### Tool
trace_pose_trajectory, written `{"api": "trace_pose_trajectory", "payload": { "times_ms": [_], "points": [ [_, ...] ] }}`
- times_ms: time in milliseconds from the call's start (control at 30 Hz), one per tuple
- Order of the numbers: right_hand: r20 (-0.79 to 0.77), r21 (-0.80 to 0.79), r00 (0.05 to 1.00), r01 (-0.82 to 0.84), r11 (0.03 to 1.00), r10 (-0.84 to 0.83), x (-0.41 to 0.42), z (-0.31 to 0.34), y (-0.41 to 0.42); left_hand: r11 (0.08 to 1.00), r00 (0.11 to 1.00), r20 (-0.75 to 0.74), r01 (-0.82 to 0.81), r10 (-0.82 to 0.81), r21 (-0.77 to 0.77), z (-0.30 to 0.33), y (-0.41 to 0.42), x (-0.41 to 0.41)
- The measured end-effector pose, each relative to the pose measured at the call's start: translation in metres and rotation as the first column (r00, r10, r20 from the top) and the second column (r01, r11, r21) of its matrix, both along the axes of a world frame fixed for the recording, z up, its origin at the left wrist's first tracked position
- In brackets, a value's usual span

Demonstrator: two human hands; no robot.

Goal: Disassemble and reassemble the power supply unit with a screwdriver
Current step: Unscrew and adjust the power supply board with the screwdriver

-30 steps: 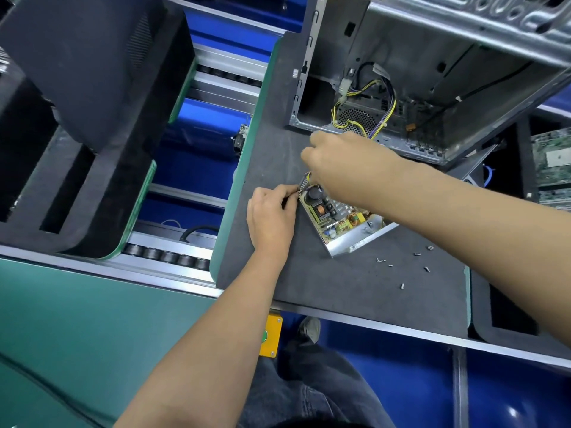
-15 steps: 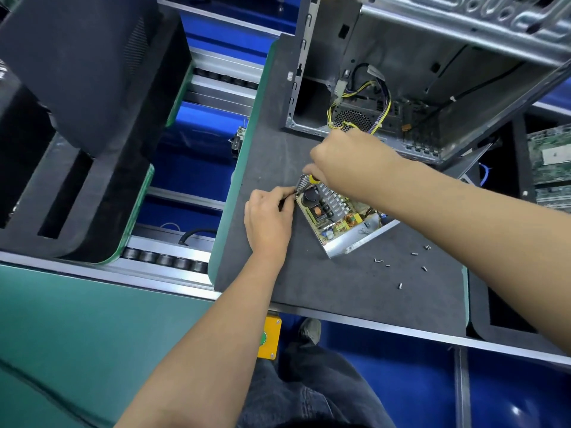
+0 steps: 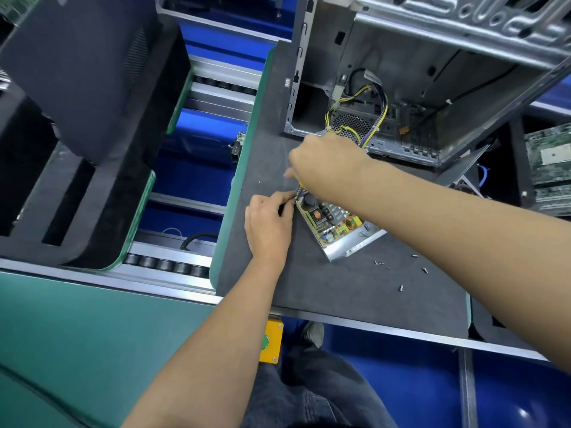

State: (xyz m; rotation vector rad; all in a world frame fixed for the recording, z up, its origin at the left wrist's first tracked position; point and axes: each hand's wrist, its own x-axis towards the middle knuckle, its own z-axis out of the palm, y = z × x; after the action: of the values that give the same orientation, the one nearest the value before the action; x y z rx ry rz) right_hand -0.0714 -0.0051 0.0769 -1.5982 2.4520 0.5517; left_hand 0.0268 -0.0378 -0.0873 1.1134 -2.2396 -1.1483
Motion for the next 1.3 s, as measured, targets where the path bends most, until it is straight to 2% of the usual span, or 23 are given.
{"api": "trace_pose_trajectory", "payload": {
  "times_ms": [100,267,433,533,700,833,900,1100,1200,1300],
  "points": [
    [0.055,0.016,0.998,-0.011,1.000,0.011,0.004,0.005,0.008,1.000,1.000,-0.012,0.007,-0.007,-0.010,0.000,-0.001,0.000],
    [0.001,0.027,0.998,-0.066,0.997,0.066,-0.005,0.004,0.021,1.000,1.000,-0.018,-0.003,0.002,-0.028,-0.002,-0.001,0.000],
    [-0.058,0.004,0.998,0.023,1.000,-0.023,-0.010,0.002,0.026,0.999,1.000,-0.015,-0.006,0.006,-0.035,0.000,0.000,0.000],
    [0.029,-0.003,0.996,0.079,0.997,-0.079,-0.003,0.001,0.031,0.999,1.000,-0.011,-0.004,0.004,-0.032,0.000,0.001,0.000],
    [0.066,-0.021,0.995,-0.068,0.997,0.069,-0.001,0.011,0.023,1.000,1.000,-0.008,0.011,-0.012,-0.029,0.002,0.001,0.000],
    [-0.035,0.085,0.980,-0.191,0.978,0.194,0.000,0.014,0.010,0.999,1.000,-0.012,0.015,-0.016,-0.033,0.002,0.001,0.001],
    [-0.049,0.132,0.978,-0.195,0.972,0.203,0.001,0.016,0.001,0.999,1.000,-0.016,0.017,-0.017,-0.037,0.001,-0.001,0.002],
    [-0.108,0.172,0.980,-0.147,0.974,0.167,0.014,0.011,-0.007,0.997,0.999,0.003,0.049,-0.049,-0.061,0.001,0.000,0.004],
    [-0.091,0.203,0.994,-0.039,0.978,0.058,0.032,0.002,-0.008,0.999,0.999,0.004,0.037,-0.037,-0.039,0.003,0.000,0.006],
    [-0.045,0.129,0.996,0.081,0.988,-0.076,0.035,0.001,-0.008,0.997,0.998,-0.033,0.046,-0.048,-0.057,0.007,0.001,0.008]
  ]
}}
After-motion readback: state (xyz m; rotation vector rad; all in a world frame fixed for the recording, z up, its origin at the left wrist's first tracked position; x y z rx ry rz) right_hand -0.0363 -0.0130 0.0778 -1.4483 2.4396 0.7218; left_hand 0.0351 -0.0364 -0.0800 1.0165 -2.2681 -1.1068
